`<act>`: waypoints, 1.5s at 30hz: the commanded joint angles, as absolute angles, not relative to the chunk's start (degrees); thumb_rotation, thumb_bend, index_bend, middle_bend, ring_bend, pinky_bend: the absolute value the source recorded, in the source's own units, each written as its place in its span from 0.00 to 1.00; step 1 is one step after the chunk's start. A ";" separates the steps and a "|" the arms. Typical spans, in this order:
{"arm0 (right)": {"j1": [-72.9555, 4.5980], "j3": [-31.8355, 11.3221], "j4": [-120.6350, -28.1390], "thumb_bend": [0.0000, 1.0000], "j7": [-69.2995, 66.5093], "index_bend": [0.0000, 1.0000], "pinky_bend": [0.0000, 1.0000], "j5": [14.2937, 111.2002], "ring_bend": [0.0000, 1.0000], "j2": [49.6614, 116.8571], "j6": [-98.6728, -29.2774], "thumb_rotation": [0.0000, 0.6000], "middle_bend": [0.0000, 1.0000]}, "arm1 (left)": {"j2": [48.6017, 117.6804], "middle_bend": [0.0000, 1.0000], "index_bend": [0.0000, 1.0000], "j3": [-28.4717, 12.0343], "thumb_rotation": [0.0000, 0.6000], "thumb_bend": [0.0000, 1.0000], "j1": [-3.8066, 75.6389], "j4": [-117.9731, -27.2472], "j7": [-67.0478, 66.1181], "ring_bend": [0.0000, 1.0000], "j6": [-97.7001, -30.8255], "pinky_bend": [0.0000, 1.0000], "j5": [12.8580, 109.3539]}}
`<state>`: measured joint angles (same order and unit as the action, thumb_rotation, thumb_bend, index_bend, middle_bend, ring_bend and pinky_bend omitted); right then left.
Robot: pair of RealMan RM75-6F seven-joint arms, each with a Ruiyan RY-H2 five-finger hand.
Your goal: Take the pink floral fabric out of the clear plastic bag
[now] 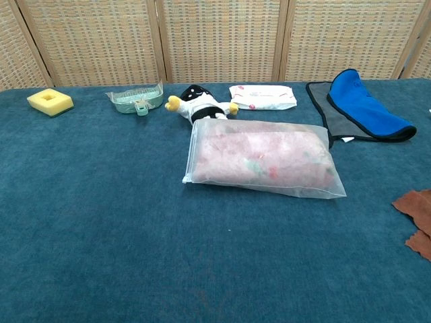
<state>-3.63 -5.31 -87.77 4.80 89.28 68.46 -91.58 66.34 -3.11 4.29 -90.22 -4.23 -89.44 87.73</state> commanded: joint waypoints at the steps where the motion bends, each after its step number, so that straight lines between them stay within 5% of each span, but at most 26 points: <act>1: -3.68 -5.19 -87.90 0.00 4.75 0.00 0.00 89.22 0.00 68.38 -91.26 1.00 0.00 | 66.27 0.00 0.00 -3.11 1.00 0.07 4.28 -90.27 -4.04 0.00 -89.40 0.00 87.68; 9: -7.23 -5.74 -91.38 0.00 3.71 0.00 0.00 90.55 0.00 67.52 -86.76 1.00 0.00 | 66.31 0.00 0.00 -3.40 1.00 0.07 4.40 -89.95 -3.65 0.00 -89.39 0.00 87.49; 16: -20.58 -9.68 -100.01 0.00 4.27 0.00 0.00 88.59 0.00 64.53 -67.69 1.00 0.00 | 67.34 0.00 0.00 -4.06 1.00 0.07 5.39 -88.96 -4.54 0.00 -87.52 0.00 86.01; 23: -34.20 -15.38 -101.14 0.00 11.67 0.00 0.00 69.33 0.00 70.12 -48.19 1.00 0.00 | 68.01 0.00 0.00 -4.88 1.00 0.07 5.79 -88.50 -5.68 0.00 -86.52 0.00 83.96; 38: -52.44 -18.02 -87.80 0.00 35.27 0.00 0.00 33.18 0.00 91.13 -51.98 1.00 0.00 | 68.13 0.00 0.00 -6.20 1.00 0.07 6.96 -87.75 -5.20 0.00 -83.28 0.00 80.08; 45: -57.51 -17.71 -82.80 0.00 40.02 0.00 0.00 26.51 0.00 97.11 -53.43 1.00 0.00 | 68.11 0.00 0.00 -6.41 1.00 0.07 7.48 -87.48 -4.98 0.00 -81.89 0.00 78.93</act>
<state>-56.18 -17.64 -84.37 38.66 28.05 95.56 -52.87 68.11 -6.38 7.42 -87.51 -5.01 -81.99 79.03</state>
